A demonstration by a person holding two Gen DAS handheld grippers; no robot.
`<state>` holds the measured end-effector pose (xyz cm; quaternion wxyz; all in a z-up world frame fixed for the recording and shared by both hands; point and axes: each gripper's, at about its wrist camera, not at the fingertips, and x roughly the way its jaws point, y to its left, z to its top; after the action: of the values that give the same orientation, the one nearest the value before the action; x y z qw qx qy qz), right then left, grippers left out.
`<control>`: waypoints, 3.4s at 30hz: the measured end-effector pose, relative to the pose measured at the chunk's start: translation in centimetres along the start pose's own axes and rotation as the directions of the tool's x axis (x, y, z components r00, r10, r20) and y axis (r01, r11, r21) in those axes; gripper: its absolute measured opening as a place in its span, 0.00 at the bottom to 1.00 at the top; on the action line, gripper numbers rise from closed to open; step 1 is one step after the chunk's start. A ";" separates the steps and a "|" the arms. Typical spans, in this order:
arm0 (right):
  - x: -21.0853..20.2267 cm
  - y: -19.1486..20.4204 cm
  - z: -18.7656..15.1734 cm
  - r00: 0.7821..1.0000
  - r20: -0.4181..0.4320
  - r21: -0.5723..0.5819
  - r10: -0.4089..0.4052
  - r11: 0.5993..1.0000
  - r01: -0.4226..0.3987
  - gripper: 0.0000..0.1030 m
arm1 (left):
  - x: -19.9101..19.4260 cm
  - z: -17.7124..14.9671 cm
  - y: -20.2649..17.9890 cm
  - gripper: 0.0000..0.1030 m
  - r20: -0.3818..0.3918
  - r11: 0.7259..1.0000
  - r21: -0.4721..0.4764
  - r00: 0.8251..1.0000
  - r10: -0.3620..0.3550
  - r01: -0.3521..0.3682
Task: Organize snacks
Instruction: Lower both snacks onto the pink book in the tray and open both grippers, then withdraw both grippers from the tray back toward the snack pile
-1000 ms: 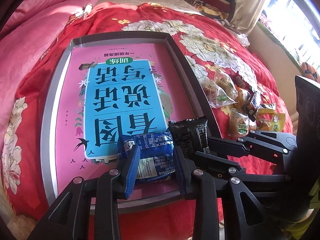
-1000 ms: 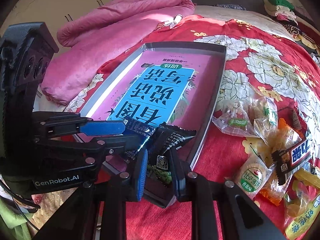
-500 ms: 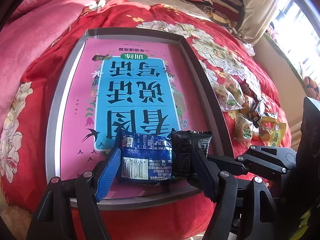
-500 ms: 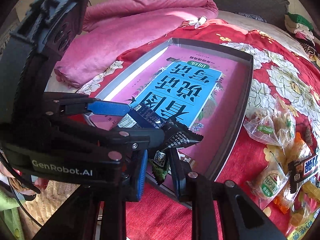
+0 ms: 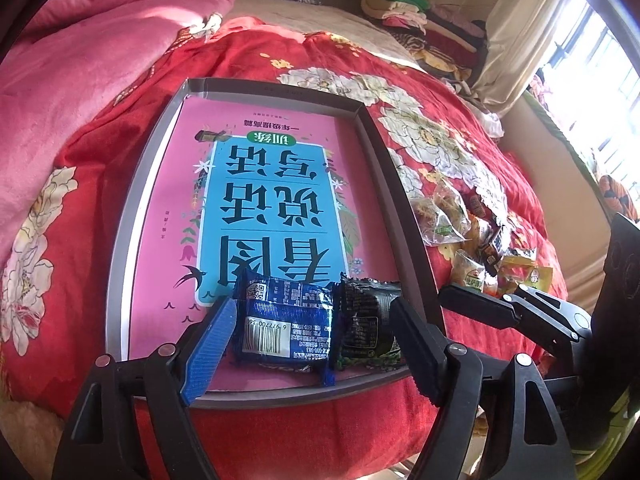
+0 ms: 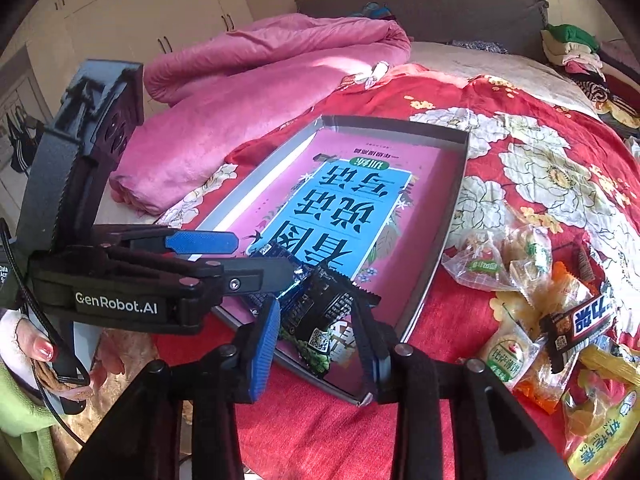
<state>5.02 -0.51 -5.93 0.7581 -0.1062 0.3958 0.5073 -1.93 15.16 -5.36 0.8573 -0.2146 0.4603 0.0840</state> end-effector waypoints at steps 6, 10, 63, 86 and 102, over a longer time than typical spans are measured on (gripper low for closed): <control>-0.7 -0.2 -0.1 0.999 0.023 0.004 -0.028 1.000 0.028 0.48 | -0.6 0.1 -0.4 0.79 0.020 1.000 -0.001 1.000 -0.006 0.006; -1.3 -0.3 -0.2 0.998 0.048 0.010 -0.049 0.999 0.049 0.52 | -1.1 0.1 -0.7 0.79 0.042 1.000 0.005 0.999 -0.012 0.012; -12.9 -7.5 -1.8 0.904 0.288 0.194 -0.315 0.944 0.267 0.81 | -3.5 -0.5 -8.3 0.79 0.087 0.990 0.123 0.995 0.056 -0.066; -15.4 -10.9 -2.9 0.900 0.307 0.274 -0.309 0.935 0.227 0.81 | -3.6 0.8 -13.7 0.79 0.050 0.977 0.202 0.997 0.053 -0.063; -13.0 -12.2 -3.4 0.930 0.236 0.263 -0.281 0.940 0.218 0.81 | -0.5 2.8 -15.9 0.79 0.019 0.969 0.242 0.999 0.038 -0.041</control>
<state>11.52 -17.01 -1.91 0.8706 0.0034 0.3286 0.3661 5.35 2.25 1.04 0.8785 -0.0986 0.4653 0.0458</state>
